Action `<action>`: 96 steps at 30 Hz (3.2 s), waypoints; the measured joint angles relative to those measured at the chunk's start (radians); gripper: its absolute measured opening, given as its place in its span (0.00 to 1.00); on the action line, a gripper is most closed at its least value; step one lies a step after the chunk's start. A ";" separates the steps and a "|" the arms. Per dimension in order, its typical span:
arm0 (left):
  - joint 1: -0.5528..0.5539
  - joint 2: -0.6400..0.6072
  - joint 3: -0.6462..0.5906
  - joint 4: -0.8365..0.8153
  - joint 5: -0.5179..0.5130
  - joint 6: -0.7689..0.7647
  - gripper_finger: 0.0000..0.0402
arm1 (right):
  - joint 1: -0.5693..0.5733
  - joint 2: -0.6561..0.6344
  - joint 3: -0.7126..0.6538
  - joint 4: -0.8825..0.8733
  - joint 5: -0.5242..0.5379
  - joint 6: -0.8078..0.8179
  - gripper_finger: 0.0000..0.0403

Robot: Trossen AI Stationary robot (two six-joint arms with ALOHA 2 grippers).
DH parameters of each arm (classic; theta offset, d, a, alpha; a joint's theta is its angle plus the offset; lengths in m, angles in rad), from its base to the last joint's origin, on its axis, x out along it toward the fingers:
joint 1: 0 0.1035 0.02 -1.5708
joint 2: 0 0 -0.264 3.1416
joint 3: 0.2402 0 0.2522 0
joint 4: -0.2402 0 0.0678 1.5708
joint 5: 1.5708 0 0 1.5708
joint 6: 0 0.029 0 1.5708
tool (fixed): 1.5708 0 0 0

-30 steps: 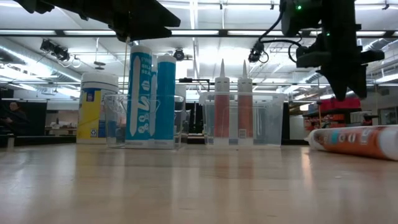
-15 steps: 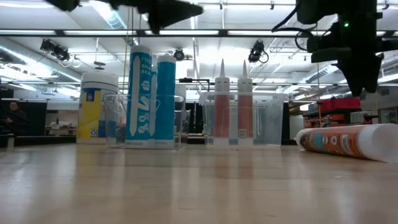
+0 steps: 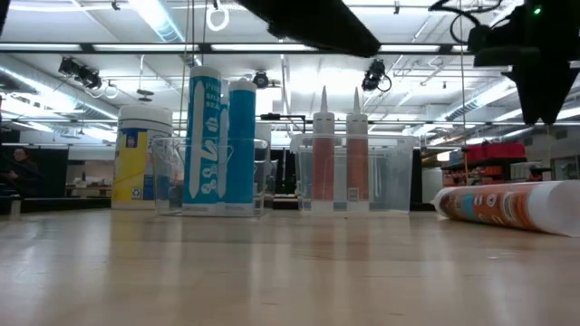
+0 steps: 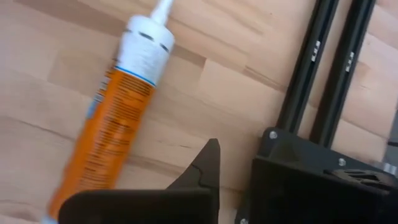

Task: Pick & place silicon tubes, Sealant and Lysol wipes
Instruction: Put the orange sealant into the right transparent bin

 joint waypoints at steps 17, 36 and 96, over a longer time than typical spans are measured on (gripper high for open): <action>0.045 0.321 0.329 0.086 0.042 0.900 0.73 | 0.081 -0.149 0.262 0.006 0.097 -0.013 0.00; 0.153 0.757 0.929 -0.199 0.018 1.123 0.73 | 0.081 -0.148 0.335 -0.075 -0.016 0.098 0.00; 0.068 0.656 0.929 -0.806 -0.286 0.310 0.10 | -0.698 0.144 -0.340 0.523 -0.262 -0.554 0.00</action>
